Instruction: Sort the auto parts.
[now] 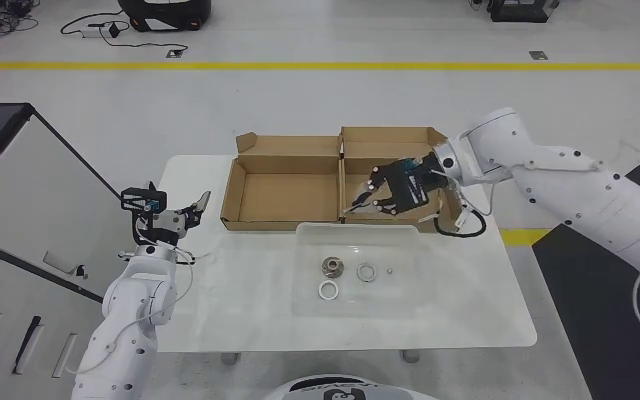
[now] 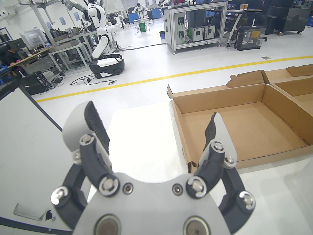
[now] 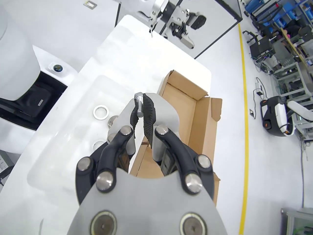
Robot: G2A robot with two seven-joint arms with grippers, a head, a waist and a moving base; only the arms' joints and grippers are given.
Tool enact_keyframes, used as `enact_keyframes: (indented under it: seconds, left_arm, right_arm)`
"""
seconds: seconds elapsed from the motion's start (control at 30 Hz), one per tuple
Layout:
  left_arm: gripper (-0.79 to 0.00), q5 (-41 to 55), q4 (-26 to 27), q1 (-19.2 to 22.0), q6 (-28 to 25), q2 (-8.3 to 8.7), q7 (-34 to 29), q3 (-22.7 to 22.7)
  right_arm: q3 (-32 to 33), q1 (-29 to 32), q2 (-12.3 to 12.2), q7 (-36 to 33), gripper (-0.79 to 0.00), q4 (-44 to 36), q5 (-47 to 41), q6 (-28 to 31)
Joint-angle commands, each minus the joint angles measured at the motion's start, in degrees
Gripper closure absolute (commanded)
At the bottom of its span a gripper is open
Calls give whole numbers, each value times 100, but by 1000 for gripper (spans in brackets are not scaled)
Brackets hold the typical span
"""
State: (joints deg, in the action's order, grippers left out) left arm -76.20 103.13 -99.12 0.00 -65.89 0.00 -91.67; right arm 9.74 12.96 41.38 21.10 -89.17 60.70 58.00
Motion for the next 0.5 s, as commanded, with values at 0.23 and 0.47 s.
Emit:
enact_keyframes:
  seconds: [0.23, 0.47]
  left_arm:
    - [-785, 0, 0, 0, 0, 0, 0, 0]
    - [-785, 0, 0, 0, 0, 0, 0, 0]
  right_arm:
    - [0, -254, -30, 1164, 0, -220, 198, 0]
    - [0, -363, -114, 2077, 0, -378, 235, 0]
